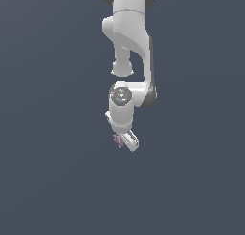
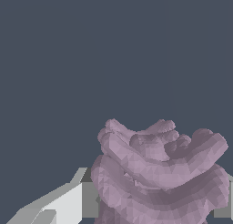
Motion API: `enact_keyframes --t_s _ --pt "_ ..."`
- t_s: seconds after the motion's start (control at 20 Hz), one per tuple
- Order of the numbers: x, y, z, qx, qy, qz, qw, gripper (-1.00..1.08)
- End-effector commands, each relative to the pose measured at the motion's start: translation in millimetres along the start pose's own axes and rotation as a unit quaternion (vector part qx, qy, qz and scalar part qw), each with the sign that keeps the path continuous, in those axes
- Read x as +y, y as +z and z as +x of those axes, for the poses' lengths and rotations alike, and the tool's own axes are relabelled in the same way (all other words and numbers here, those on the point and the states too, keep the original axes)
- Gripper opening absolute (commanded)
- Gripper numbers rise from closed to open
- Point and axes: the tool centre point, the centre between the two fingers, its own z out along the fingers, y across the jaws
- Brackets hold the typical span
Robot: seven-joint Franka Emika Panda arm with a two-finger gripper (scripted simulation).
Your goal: Pick up the object and move it to a goal position.
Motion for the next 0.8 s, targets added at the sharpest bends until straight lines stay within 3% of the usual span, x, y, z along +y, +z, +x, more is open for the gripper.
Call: enact_keyframes --t_s 0.0,0.25,0.75 --pt "6.2 -3.5 10.5 0.0 0.001 0.0 1.0 -1.0" --pt "27.2 -15.4 45.8 0.0 0.001 0.0 1.0 -1.0" --pt "83.9 -48.7 145.7 0.0 0.001 0.0 1.0 -1.0"
